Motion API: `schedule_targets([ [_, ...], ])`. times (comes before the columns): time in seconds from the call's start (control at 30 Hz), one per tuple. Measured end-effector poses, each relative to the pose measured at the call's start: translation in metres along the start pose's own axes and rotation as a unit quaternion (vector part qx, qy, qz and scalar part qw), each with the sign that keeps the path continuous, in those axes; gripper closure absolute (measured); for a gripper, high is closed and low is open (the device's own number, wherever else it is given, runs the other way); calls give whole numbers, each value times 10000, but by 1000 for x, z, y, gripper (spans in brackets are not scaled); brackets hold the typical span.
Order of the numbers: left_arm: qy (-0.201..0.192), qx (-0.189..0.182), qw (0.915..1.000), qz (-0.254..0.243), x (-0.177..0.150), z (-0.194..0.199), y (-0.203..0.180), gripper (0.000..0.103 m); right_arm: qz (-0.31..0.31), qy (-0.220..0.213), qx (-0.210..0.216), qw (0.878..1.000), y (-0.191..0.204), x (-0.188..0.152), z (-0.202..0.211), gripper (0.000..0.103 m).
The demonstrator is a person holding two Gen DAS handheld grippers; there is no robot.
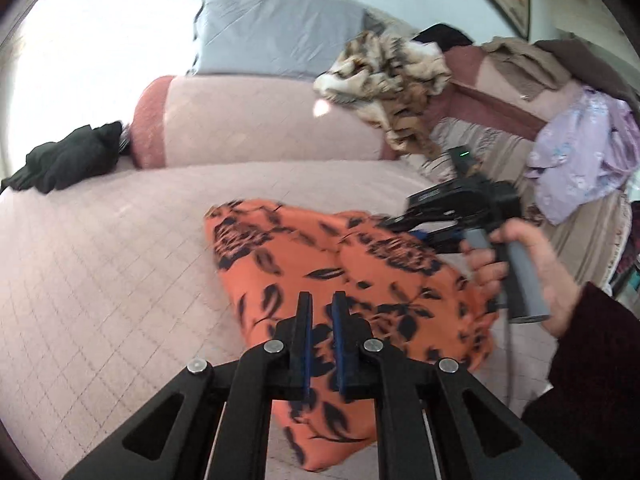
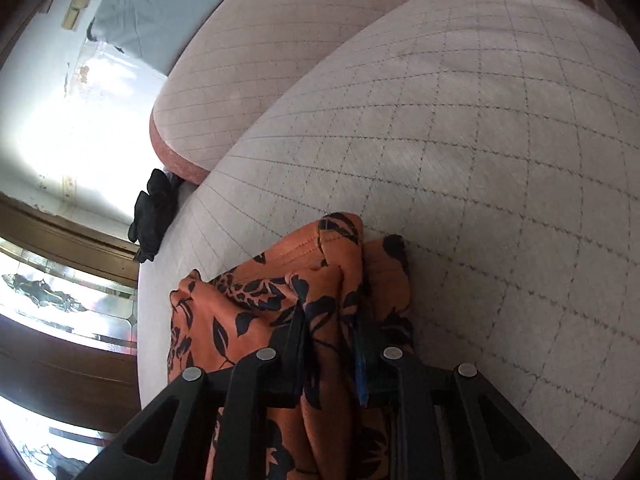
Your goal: Fold small clothes
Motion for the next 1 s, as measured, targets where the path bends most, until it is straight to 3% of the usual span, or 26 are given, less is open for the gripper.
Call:
schedule_targets([
  [0.1,369,322,9988,49,-7,-21,3,94,-141,-379,-336,9986,2,-14,28,64],
  [0.17,296,588,9976,-228,-12,-20,-9,94,-73,-697,-165,9974,8,-27,50,64],
  [0.27,253,778,9952,-542,-16,-24,-20,93,393,-799,343,9954,29,-54,74,64],
  [0.33,249,767,9953,-546,-19,-24,-16,93,846,-811,301,9927,46,-80,78,64],
  [0.4,288,711,9957,-513,-22,-23,-9,93,1160,-578,0,9916,57,-103,68,64],
  [0.47,435,610,9960,-483,-23,-27,-4,93,1100,93,-417,9930,51,-121,40,63],
  [0.5,550,618,9951,-539,-27,-29,-5,94,1070,421,-619,9914,45,-133,27,70],
  [0.57,666,725,9916,-844,-36,-28,-13,94,1252,601,-768,9873,43,-155,21,82],
  [0.63,758,720,9886,-1087,-42,-27,-22,94,1263,812,-968,9839,42,-170,20,82],
  [0.7,752,695,9891,-1056,-40,-26,-21,94,1325,847,-1062,9818,46,-169,26,83],
  [0.77,714,473,9939,-699,-32,-22,-12,94,1252,793,-1036,9835,57,-157,36,81],
  [0.87,605,175,9978,-199,-24,-13,2,93,1306,369,-765,9878,84,-128,52,79],
  [1.0,586,342,9977,-50,-22,-14,9,91,1340,-83,-1433,9805,110,-79,38,79],
])
Point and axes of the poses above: each gripper's, at about its wrist camera, not at the fingertips, and z roughly against the way its jaws point, y to its left, x to its top, the point moved 1 cm from there along -z, roughly the way its jaws point, and after that the axes turned 8 degrees about y, right-handed, at the moved point
